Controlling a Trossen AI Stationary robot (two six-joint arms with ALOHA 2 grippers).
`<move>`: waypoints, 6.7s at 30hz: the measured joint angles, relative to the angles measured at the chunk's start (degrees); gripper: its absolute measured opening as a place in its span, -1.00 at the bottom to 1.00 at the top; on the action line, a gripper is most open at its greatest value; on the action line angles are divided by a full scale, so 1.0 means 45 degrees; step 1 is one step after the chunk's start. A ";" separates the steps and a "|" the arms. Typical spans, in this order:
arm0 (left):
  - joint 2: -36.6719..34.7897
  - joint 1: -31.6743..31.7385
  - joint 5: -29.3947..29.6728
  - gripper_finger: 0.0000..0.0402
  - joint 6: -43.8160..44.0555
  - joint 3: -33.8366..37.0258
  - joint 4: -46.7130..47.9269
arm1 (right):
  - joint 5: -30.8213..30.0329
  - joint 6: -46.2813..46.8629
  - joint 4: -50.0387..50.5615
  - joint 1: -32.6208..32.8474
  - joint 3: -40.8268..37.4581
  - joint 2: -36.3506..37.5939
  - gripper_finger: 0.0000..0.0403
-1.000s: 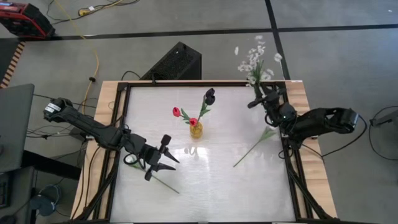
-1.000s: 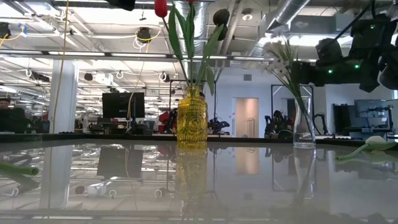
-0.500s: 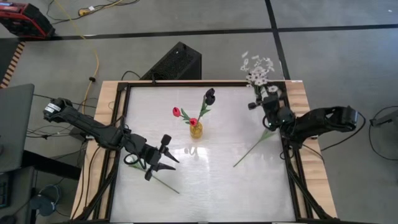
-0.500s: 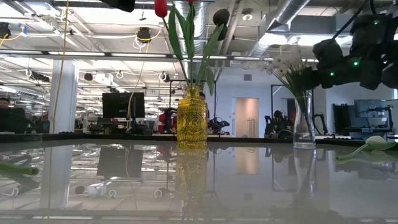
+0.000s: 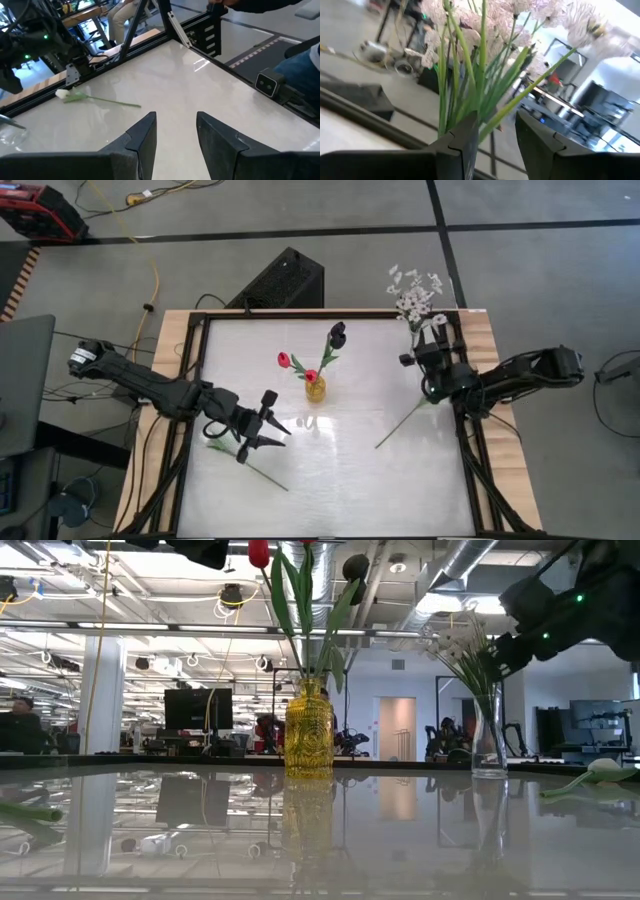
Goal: Sort flowers into vase by color
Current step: Put the right white tulip into the transparent flower vase
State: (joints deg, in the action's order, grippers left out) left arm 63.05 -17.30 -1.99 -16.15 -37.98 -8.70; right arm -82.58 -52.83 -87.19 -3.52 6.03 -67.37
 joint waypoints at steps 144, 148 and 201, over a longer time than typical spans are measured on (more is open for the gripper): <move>0.5315 0.0185 -0.0394 -0.36 0.6225 -0.1054 -0.7951 | -0.0221 -0.1186 3.0986 0.8022 1.3431 -0.3876 -0.88; 0.6470 0.0185 -0.0366 -0.36 0.6685 -0.2123 -0.7919 | 0.0615 -0.2689 2.8026 0.8824 1.3446 -0.4021 -0.88; 0.8315 0.1074 0.1882 -0.82 1.0497 -0.3716 -0.6357 | 0.1027 -0.3704 2.6207 0.8377 1.4248 -0.6907 -0.84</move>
State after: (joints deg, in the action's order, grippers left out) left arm 100.47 -12.47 6.48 31.08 -54.70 -37.30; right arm -77.96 -69.49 30.74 34.17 70.15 -98.45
